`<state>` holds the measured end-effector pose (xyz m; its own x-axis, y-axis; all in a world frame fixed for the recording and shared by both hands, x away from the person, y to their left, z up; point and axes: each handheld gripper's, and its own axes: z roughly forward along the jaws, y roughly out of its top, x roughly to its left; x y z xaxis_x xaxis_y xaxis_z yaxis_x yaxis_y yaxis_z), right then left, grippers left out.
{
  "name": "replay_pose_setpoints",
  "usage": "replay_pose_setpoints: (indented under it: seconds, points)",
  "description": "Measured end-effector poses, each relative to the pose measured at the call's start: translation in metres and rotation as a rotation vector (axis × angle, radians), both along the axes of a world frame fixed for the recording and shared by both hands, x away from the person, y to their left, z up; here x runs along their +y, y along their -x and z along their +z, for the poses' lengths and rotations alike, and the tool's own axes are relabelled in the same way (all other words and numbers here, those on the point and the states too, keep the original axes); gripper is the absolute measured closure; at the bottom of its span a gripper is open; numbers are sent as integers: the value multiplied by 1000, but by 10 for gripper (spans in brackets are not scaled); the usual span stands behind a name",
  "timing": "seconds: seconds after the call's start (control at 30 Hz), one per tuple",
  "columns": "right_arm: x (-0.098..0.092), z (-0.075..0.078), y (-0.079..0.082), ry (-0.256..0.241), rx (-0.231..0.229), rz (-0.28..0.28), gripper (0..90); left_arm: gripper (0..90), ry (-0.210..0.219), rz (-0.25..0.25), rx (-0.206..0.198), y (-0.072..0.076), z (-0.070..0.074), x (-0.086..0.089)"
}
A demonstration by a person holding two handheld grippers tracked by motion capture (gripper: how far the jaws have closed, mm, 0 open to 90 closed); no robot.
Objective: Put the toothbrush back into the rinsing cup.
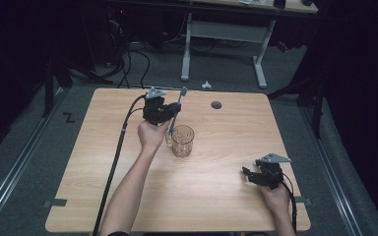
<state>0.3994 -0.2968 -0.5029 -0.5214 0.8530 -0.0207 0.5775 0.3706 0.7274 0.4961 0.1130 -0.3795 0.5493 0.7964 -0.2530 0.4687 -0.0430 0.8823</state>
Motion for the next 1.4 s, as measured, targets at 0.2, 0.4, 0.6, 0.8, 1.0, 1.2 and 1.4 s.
replay_pose_setpoints:
  seconds: [0.2,0.4,0.6,0.8,1.0,1.2,1.4]
  points:
    - [0,0,0,0,-2,1,334,790,-3,2,-5,3,1,3]
    - [0,0,0,0,-2,0,334,789,-12,4,-5,6,0,5]
    - [0,0,0,0,-2,0,334,789,-30,1,-6,9,1,4]
    - [0,0,0,-1,0,-3,334,788,-30,11,3,11,-1,8]
    - [0,0,0,0,-2,0,334,787,-31,19,5,13,-1,13]
    - [0,0,0,-1,0,-3,334,787,-25,23,7,16,-4,16]
    - [0,0,0,0,-2,-1,334,785,-36,25,8,17,-4,17]
